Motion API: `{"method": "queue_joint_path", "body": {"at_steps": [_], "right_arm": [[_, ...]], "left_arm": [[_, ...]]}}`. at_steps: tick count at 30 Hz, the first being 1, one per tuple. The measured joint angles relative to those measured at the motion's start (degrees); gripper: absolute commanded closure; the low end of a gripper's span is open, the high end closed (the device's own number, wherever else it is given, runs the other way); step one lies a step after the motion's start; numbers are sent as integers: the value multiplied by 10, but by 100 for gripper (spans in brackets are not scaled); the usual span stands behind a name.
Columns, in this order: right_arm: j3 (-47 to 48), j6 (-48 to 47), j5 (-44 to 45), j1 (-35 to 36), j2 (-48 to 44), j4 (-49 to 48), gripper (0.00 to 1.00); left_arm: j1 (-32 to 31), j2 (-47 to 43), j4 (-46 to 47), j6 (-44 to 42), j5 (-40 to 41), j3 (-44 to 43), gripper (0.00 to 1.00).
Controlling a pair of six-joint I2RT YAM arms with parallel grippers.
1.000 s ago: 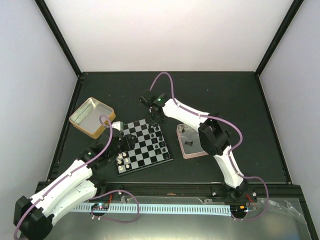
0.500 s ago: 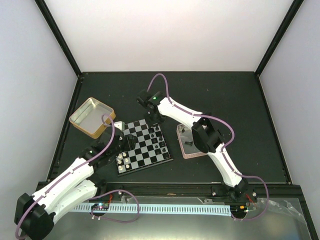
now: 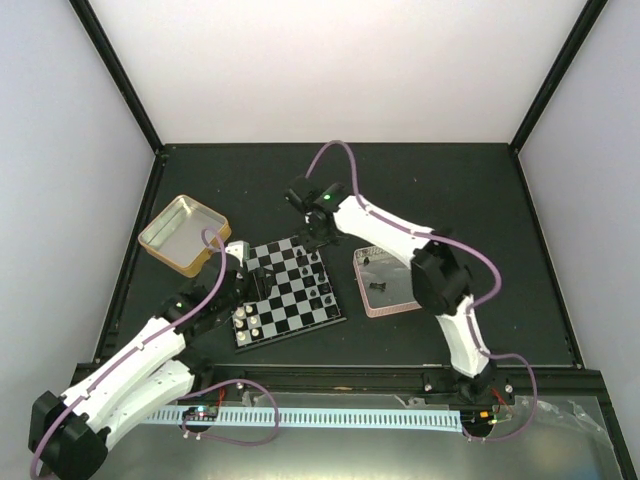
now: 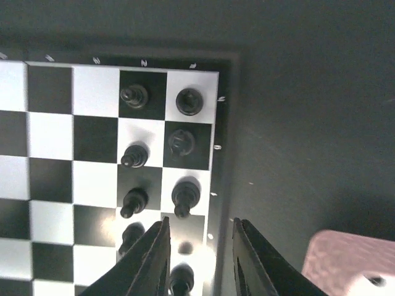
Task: Set up the chess pieces on the board
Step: Place the chess piece on the chessboard, then pick up the chess piece from the storage box.
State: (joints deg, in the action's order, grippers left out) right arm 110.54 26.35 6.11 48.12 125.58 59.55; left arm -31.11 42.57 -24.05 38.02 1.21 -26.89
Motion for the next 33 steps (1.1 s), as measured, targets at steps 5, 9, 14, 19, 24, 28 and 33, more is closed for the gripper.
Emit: {"method": "queue_joint_path", "body": {"at_steps": [5, 9, 14, 19, 24, 28, 33], "right_arm": [[-120, 25, 15, -18, -153, -78, 68], [-249, 47, 24, -56, -270, -139, 68], [-403, 64, 25, -98, -345, -171, 70], [-450, 67, -3, -113, -328, -188, 71], [-429, 52, -22, -113, -273, -202, 71], [-397, 37, -23, -115, -229, -195, 71], [-340, 18, -21, -116, -191, -162, 74]], "left_arm": [[0, -2, 0, -3, -9, -2, 34], [0, -3, 1, -6, -20, -6, 33], [0, -3, 7, -7, -36, -11, 33], [1, -2, 14, -7, -45, -12, 33], [3, 7, 14, -5, -50, -24, 33], [3, 10, 14, -3, -54, -30, 33], [3, 11, 14, 1, -55, -30, 33]]}}
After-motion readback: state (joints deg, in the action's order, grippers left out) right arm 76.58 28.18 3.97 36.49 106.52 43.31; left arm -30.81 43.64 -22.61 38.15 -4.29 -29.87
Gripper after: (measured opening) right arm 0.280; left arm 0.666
